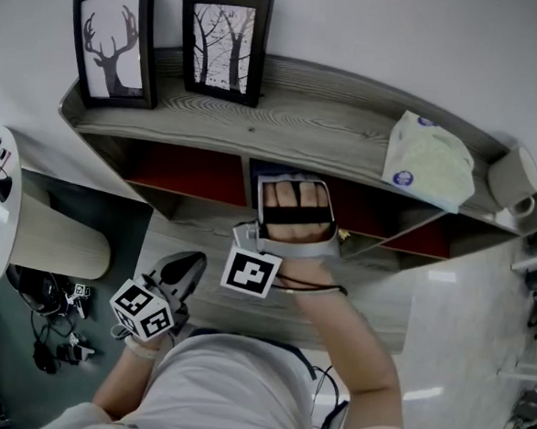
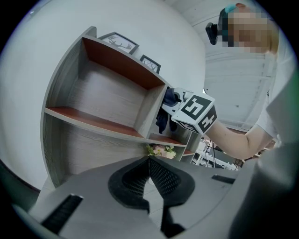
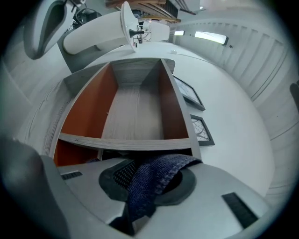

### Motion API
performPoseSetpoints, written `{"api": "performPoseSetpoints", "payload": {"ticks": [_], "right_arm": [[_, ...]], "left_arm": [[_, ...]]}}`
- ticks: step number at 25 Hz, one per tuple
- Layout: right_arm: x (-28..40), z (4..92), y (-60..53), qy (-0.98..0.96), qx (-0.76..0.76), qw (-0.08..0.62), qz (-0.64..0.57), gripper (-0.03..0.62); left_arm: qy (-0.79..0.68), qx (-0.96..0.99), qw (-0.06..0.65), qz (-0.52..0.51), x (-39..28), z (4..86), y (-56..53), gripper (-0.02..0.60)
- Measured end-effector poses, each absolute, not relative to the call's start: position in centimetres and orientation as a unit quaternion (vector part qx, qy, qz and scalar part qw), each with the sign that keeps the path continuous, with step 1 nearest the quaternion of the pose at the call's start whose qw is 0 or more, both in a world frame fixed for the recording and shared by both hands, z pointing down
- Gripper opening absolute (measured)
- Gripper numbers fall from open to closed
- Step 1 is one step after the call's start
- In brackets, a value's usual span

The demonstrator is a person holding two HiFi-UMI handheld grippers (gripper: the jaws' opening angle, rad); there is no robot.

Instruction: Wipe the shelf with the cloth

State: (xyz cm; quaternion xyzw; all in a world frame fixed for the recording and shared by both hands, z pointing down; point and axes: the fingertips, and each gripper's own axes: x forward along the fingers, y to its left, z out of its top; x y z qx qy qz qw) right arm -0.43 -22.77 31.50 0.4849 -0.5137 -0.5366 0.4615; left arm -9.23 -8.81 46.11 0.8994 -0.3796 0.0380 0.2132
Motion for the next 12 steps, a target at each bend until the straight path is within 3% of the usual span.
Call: {"api": "performPoseSetpoints", "payload": {"ticks": [12], "right_arm": [[0.8, 38.8, -27.9, -0.536, 0.442, 0.542, -0.472, 0.074]], "left_arm": [[-0.390, 0.895, 0.214, 0.035, -9.6, 45.8, -9.1, 0.016]]}}
